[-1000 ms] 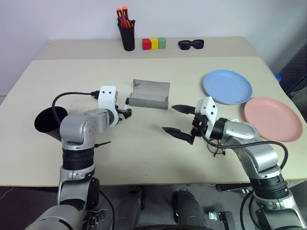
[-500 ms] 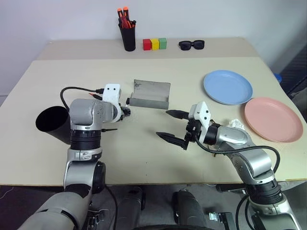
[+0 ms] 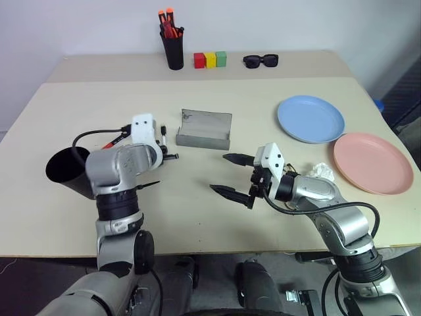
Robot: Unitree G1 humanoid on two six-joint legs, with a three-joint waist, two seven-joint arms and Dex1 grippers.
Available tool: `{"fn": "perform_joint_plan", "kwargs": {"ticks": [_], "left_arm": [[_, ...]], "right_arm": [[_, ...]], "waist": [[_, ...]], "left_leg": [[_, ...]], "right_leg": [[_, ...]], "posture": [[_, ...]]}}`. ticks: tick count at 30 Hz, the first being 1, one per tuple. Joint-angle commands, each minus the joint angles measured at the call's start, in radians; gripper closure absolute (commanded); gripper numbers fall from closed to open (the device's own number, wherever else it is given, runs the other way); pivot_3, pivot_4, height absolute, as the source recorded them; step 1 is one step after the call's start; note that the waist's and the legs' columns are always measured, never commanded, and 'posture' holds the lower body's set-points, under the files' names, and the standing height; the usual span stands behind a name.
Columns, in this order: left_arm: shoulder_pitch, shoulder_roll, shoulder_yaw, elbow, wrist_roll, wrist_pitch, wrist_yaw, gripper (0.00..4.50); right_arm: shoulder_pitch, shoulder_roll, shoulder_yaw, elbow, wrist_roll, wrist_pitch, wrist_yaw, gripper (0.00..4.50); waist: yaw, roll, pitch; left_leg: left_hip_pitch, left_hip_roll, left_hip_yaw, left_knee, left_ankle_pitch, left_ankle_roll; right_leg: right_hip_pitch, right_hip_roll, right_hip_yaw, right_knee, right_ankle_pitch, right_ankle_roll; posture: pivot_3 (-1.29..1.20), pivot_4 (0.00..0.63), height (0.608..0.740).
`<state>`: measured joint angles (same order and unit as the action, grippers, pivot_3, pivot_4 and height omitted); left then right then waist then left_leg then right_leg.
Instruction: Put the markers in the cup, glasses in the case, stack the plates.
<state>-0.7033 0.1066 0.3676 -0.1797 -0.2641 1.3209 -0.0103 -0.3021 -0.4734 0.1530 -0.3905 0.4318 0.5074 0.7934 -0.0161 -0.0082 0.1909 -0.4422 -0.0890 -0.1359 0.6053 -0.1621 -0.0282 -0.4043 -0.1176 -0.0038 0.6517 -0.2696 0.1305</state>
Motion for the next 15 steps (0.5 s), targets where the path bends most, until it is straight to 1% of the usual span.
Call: {"fn": "perform_joint_plan", "kwargs": {"ticks": [1, 2, 4, 6, 8, 11, 15], "left_arm": [[0.082, 0.04, -0.021, -0.188, 0.026, -0.341, -0.042, 4.47], [0.098, 0.039, -0.024, -0.199, 0.036, -0.398, -0.036, 4.47], [0.122, 0.005, 0.046, -0.226, 0.024, -0.563, 0.002, 4.47], [0.17, 0.032, 0.061, -0.244, 0.112, -0.725, 0.072, 4.47], [0.222, 0.059, 0.048, -0.264, 0.18, -0.834, 0.106, 4.47], [0.314, 0.067, 0.044, -0.337, 0.249, -0.936, 0.156, 4.47], [0.454, 0.065, 0.005, -0.441, 0.332, -1.008, 0.179, 4.47]], "right_arm": [[-0.04, 0.011, 0.0, -0.029, 0.016, -0.006, 0.005, 0.0], [-0.047, 0.013, 0.002, -0.024, 0.016, -0.006, 0.007, 0.0], [-0.066, 0.017, 0.007, -0.01, 0.017, -0.007, 0.015, 0.0], [-0.09, 0.025, 0.016, 0.008, 0.017, -0.011, 0.026, 0.0], [-0.108, 0.033, 0.023, 0.022, 0.015, -0.016, 0.037, 0.0], [-0.135, 0.045, 0.037, 0.039, 0.016, -0.023, 0.057, 0.0], [-0.17, 0.06, 0.043, 0.066, 0.022, -0.033, 0.088, 0.0]], "waist": [[0.001, 0.0, 0.0], [0.003, 0.0, 0.0], [0.01, 0.0, 0.0], [0.01, -0.001, -0.001], [0.009, -0.001, -0.001], [0.008, -0.001, -0.001], [0.01, -0.001, -0.001]], "left_leg": [[0.0, 0.0, 0.001, 0.0, 0.0, 0.0], [0.0, 0.0, 0.001, 0.0, 0.0, 0.0], [0.0, 0.0, 0.001, 0.0, 0.0, 0.0], [0.0, 0.0, 0.0, 0.001, 0.0, 0.0], [0.0, 0.0, 0.001, 0.001, 0.0, 0.0], [0.0, 0.0, 0.001, 0.0, 0.0, 0.0], [0.0, 0.0, 0.001, 0.0, 0.0, 0.0]], "right_leg": [[0.0, 0.0, 0.0, 0.0, 0.0, 0.0], [0.0, 0.0, 0.0, 0.0, 0.0, -0.001], [0.0, 0.0, 0.0, -0.001, 0.0, -0.001], [0.001, 0.0, 0.0, -0.002, 0.0, -0.001], [0.002, -0.001, 0.001, -0.003, 0.0, -0.001], [0.001, -0.001, 0.001, -0.003, 0.0, -0.001], [0.001, 0.0, 0.001, -0.002, 0.0, -0.001]], "posture": [[0.0, 0.15, 0.74], [0.0, 0.15, 0.74], [0.0, 0.15, 0.74], [0.0, 0.15, 0.74], [0.0, 0.15, 0.74], [0.0, 0.15, 0.74], [0.0, 0.15, 0.74]]}}
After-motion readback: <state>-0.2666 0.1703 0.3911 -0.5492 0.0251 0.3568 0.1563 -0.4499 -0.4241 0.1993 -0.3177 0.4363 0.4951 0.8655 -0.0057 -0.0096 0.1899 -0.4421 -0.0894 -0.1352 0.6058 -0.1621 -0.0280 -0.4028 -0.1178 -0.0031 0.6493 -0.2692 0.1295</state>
